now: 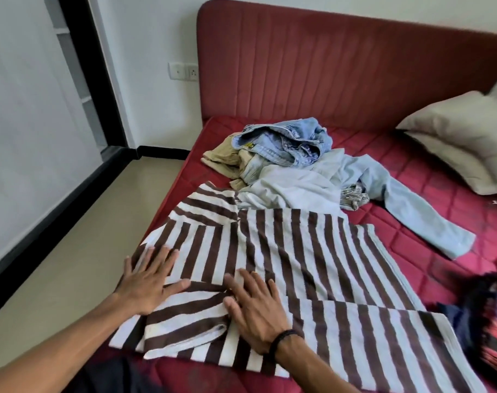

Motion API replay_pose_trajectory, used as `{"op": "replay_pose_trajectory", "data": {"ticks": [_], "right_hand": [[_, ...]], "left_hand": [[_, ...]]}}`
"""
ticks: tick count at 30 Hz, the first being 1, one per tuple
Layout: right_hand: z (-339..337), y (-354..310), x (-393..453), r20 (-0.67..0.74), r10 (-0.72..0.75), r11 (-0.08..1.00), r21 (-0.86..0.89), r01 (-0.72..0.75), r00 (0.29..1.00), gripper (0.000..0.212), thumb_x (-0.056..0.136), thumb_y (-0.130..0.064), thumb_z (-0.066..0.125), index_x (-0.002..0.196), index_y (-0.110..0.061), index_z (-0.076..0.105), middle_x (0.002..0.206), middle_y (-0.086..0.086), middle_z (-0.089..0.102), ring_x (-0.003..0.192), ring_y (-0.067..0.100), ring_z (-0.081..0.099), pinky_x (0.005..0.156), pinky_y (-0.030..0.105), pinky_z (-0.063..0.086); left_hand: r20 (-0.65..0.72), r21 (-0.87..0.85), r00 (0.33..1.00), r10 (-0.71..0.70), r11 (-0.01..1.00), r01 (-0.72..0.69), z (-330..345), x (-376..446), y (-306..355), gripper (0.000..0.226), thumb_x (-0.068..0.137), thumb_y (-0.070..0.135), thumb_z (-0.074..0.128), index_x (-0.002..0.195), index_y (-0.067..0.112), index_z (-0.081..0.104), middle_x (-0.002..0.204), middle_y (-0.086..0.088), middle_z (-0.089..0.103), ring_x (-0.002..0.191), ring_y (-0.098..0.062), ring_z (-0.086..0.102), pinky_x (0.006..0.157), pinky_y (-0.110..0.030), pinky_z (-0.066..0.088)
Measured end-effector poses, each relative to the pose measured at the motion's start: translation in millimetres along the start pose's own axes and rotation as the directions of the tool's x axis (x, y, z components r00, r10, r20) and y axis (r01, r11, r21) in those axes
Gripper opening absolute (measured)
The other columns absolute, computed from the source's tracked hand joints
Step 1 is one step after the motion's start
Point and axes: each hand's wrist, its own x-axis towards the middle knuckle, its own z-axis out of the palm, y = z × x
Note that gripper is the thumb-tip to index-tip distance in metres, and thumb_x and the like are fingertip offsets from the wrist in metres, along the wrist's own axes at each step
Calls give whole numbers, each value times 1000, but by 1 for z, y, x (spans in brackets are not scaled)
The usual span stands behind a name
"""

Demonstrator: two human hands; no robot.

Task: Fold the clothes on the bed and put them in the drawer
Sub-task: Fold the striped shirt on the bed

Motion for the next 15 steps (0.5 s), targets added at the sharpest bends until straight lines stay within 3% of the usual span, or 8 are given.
{"op": "replay_pose_trajectory", "data": {"ticks": [2, 4, 7, 9, 11, 13, 15], "right_hand": [[-24, 35, 9, -137, 58, 995, 86, -46, 989, 54, 106, -56, 32, 158, -42, 25, 163, -8, 29, 148, 16, 29, 124, 39, 24], [-49, 96, 25, -340, 145, 989, 56, -134, 929, 45, 101, -34, 53, 146, -28, 50, 147, 1, 52, 132, 25, 50, 112, 43, 43], [-90, 201, 58, -470, 374, 920, 78, -384, 800, 40, 85, -16, 58, 125, -16, 67, 127, 12, 64, 115, 41, 59, 96, 47, 50], [-117, 259, 72, -442, 480, 857, 53, -512, 758, 45, 87, -18, 61, 132, -18, 64, 137, 13, 60, 125, 42, 55, 104, 49, 45], [-132, 306, 83, -312, 460, 853, -103, -511, 831, 54, 90, -27, 66, 143, -26, 55, 147, 7, 56, 137, 33, 49, 113, 49, 39], [-143, 320, 86, -148, 431, 861, -229, -455, 890, 42, 90, -31, 70, 132, -34, 64, 129, 1, 68, 122, 29, 60, 100, 45, 51], [-152, 325, 86, -142, 379, 861, -309, -405, 914, 18, 92, -29, 71, 109, -35, 75, 108, -1, 73, 104, 27, 67, 83, 42, 57]], "left_hand": [[-39, -85, 994, -101, 992, 97, -7, 26, -5, 91, 90, 84, 12, 162, 34, -12, 169, 6, -21, 158, -26, -12, 121, -65, 6], [-141, -195, 977, -159, 972, 130, -17, 60, -8, 85, 95, 78, 24, 162, 25, 20, 172, 1, 10, 156, -30, 14, 119, -64, 24], [-251, -322, 941, -226, 937, 139, -33, 113, -13, 79, 94, 74, 39, 151, 20, 45, 158, -10, 44, 142, -39, 41, 111, -60, 40], [-302, -420, 922, -241, 902, 98, -46, 136, -10, 80, 95, 72, 47, 150, 14, 48, 150, -18, 53, 137, -42, 48, 111, -54, 41], [-289, -545, 911, -293, 833, 96, -64, 154, 4, 84, 94, 67, 58, 153, 10, 42, 149, -21, 53, 138, -42, 47, 114, -50, 39], [-201, -706, 911, -359, 698, 120, -83, 172, 14, 96, 84, 68, 70, 154, 10, 40, 151, -18, 51, 138, -39, 48, 115, -47, 39], [-110, -837, 899, -424, 528, 147, -93, 194, 16, 116, 57, 67, 89, 149, 10, 47, 142, -15, 59, 129, -36, 57, 112, -46, 44]]}}
